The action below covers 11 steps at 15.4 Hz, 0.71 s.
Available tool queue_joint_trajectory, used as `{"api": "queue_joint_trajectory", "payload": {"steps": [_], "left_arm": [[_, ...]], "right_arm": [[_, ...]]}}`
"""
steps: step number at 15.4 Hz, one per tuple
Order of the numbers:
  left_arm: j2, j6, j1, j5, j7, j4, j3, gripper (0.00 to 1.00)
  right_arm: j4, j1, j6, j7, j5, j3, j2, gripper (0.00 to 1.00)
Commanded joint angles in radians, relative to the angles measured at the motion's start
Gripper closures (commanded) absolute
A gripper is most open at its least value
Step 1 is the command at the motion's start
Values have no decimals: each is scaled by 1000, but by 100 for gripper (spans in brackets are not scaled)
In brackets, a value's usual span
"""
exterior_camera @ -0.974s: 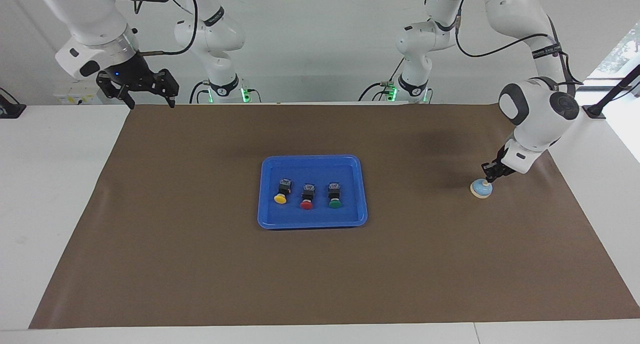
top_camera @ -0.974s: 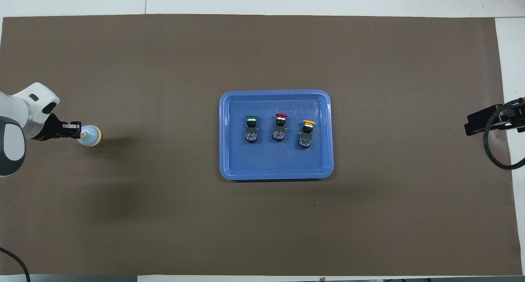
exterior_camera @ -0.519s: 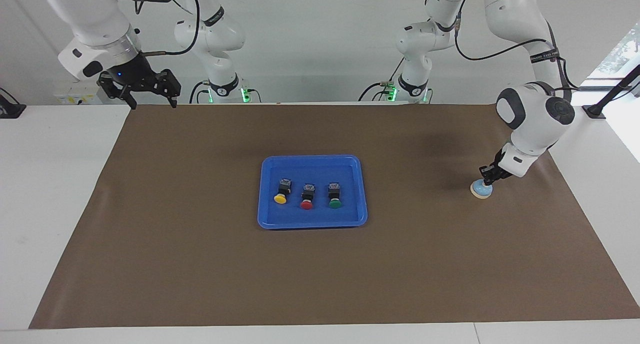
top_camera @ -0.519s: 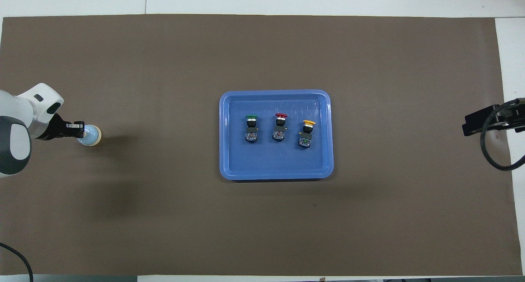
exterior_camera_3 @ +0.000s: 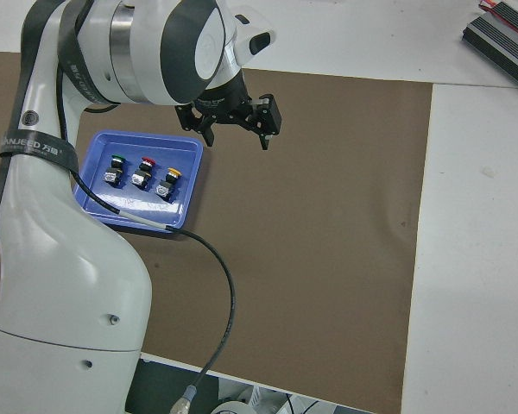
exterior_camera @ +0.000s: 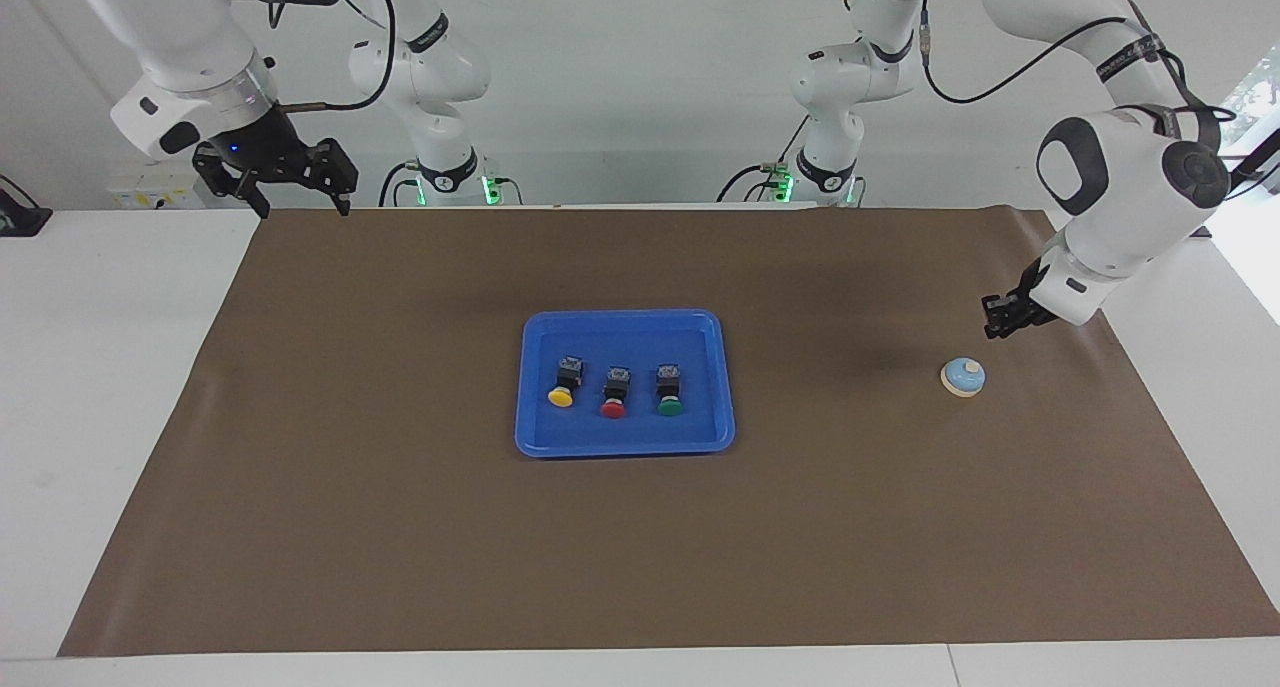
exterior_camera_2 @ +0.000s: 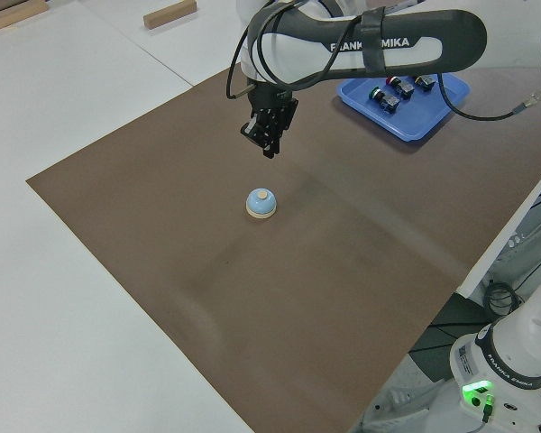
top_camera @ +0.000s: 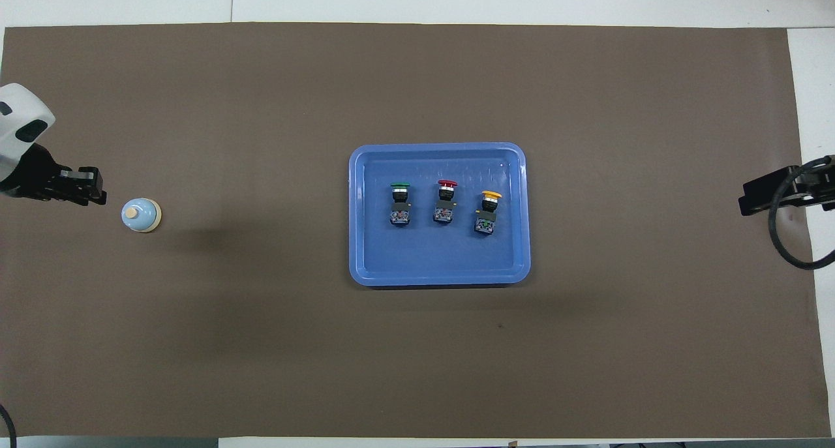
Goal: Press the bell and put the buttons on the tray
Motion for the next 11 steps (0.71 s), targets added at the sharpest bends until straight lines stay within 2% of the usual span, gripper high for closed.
{"api": "queue_joint_trajectory", "payload": {"steps": [1,5,8,11], "left_arm": [[-90,-92,-12,5,-9,-10,4,0],[-184,-264,-29,0,-34,-10,-1,0],[-207,-284,-61,-1,-61,-1,1,0],[-203,-235,-64,-1,-61,0,-1,0]], "right_arm": [[-18,-9,-1,-11,5,3,-17,0],[-19,-8,-1,-11,5,2,-17,0],[-18,-8,-1,-11,5,3,-17,0],[-18,-8,-1,-11,5,3,-17,0]]}}
